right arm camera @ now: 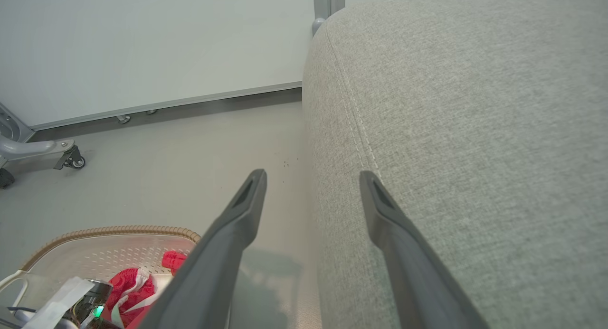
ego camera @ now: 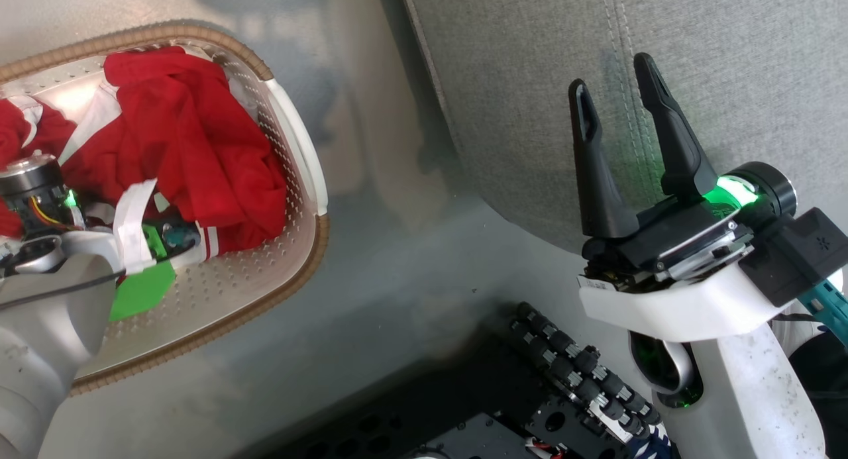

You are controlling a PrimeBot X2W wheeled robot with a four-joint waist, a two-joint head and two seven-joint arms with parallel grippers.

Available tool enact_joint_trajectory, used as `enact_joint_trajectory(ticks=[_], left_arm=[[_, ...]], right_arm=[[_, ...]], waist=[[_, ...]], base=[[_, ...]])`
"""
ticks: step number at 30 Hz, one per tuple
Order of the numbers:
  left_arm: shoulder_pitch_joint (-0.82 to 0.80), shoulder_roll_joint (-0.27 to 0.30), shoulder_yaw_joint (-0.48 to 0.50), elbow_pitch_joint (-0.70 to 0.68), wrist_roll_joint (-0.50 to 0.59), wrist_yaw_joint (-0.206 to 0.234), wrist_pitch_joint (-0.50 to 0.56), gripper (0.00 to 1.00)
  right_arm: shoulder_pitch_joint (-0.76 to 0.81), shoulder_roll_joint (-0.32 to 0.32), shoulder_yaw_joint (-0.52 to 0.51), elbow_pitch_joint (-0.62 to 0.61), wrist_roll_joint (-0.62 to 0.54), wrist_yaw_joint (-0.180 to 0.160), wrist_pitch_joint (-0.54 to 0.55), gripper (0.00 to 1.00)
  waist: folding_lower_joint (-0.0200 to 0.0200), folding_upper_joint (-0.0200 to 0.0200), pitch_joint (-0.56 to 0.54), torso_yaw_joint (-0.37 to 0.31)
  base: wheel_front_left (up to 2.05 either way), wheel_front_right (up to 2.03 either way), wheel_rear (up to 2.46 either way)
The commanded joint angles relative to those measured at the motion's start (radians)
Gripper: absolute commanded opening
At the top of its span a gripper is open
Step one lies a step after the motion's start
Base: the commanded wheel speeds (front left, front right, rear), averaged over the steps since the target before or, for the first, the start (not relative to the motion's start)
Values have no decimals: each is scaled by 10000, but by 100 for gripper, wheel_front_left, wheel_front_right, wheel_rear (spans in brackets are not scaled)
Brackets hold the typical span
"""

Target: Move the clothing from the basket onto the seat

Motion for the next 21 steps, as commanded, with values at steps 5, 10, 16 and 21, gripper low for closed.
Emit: enact_joint_trajectory(ticks=[5, 10, 16, 21], left_arm=[[-237, -40, 10, 78, -792, 119, 912, 0], [-235, -20, 18, -165, -1229, 119, 1204, 0], [-265, 359, 16, -673, -1946, 76, 1231, 0], [-24, 262, 17, -1141, -2701, 74, 1100, 0]], right_arm=[[95, 2, -48, -195, -98, 1, -29, 100], [-87, 1, -39, -204, -155, 1, -27, 100], [-480, 2, -1, 19, -54, 1, -27, 100], [-682, -5, -152, 405, -439, -1, -29, 100]], waist=[[0, -1, 78, 89], [0, -1, 59, 155], [0, -1, -233, 109], [0, -1, -1105, 393]], base=[[0, 0, 0], [0, 0, 0], [0, 0, 0], [0, 0, 0]])
